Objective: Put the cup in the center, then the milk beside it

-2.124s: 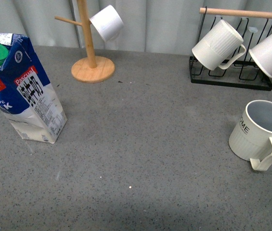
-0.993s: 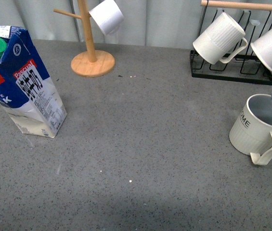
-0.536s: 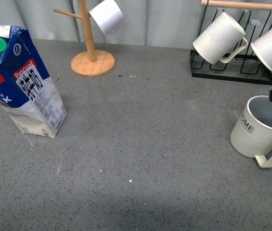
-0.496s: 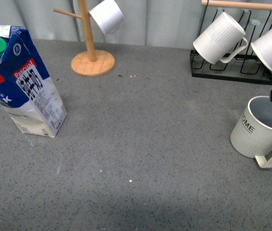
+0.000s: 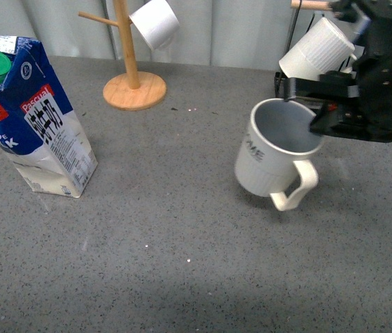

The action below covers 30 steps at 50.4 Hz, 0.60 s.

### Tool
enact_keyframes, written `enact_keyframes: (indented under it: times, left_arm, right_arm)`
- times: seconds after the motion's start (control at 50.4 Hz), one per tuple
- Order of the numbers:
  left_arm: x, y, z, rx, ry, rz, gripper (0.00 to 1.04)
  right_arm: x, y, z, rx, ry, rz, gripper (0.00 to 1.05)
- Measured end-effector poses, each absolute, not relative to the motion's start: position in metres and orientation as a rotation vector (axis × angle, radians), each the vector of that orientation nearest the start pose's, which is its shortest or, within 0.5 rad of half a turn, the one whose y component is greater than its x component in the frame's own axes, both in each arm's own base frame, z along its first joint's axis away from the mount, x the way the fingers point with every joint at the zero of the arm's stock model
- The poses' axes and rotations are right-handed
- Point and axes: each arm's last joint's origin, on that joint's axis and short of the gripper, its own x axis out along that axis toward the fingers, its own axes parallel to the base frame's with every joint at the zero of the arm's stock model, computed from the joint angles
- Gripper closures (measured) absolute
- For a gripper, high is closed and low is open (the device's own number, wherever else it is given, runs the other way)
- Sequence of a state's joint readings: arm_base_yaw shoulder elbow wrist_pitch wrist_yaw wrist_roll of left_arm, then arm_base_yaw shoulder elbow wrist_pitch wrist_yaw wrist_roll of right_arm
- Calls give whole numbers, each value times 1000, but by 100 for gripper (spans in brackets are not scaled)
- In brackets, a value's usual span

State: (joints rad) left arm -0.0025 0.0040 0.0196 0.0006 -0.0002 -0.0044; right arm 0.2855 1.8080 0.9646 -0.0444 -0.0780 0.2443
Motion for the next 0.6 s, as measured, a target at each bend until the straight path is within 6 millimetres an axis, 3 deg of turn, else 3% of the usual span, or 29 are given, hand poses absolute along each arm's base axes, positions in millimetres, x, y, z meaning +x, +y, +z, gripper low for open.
enact_keyframes:
  times: [0.099, 0.278, 0.596]
  left_arm:
    - [97, 0, 170, -4, -16, -2, 7]
    - [97, 0, 170, -4, -16, -2, 7]
    - [97, 0, 170, -4, -16, -3, 7]
  right_arm:
    - [340, 123, 134, 109, 950, 277, 103]
    - [345, 141, 126, 88, 978, 308, 103]
    - [352, 151, 113, 68, 976, 304, 103]
